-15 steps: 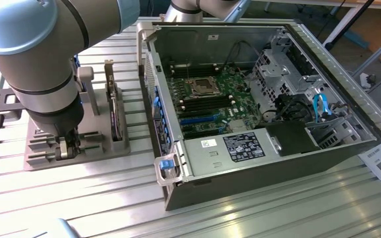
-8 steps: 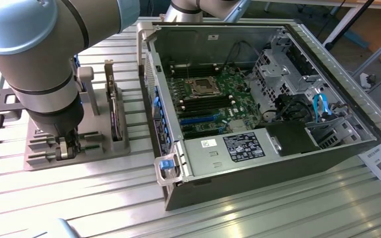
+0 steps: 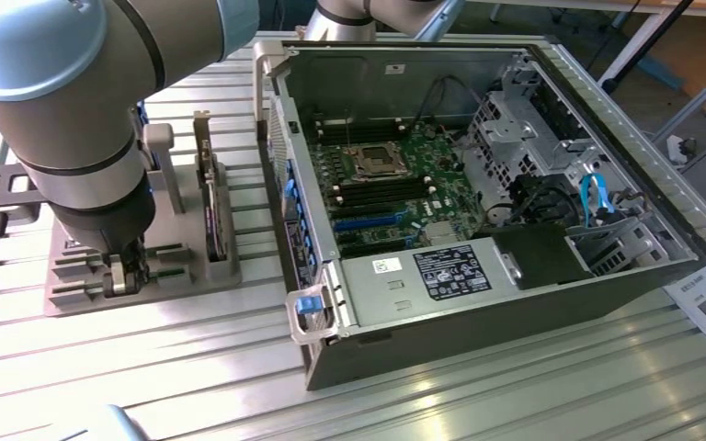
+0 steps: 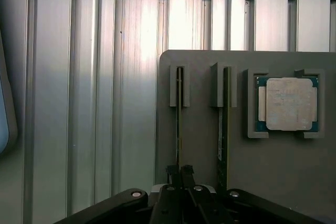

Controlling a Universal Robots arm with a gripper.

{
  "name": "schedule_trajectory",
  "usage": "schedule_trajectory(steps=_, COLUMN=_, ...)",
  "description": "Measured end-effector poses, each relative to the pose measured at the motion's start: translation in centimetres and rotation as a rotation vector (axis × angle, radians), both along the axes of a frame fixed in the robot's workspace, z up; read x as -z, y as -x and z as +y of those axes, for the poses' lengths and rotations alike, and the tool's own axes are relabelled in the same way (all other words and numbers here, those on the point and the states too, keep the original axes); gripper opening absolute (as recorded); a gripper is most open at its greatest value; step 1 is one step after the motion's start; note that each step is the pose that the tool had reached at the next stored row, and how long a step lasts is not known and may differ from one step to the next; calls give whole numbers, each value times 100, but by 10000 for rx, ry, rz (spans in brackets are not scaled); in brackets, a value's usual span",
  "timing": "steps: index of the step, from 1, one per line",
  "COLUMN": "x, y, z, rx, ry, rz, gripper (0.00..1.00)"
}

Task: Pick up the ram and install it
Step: 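Pick up the ram and move it above insertion slot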

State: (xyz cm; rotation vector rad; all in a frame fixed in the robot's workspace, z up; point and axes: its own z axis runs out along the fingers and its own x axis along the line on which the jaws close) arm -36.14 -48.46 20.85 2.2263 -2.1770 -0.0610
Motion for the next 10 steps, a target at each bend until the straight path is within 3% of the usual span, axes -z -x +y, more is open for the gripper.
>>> schedule_trajectory(steps=10, x=-137, y=0, z=0, rx=7, ry=-1, rz=0, gripper=12)
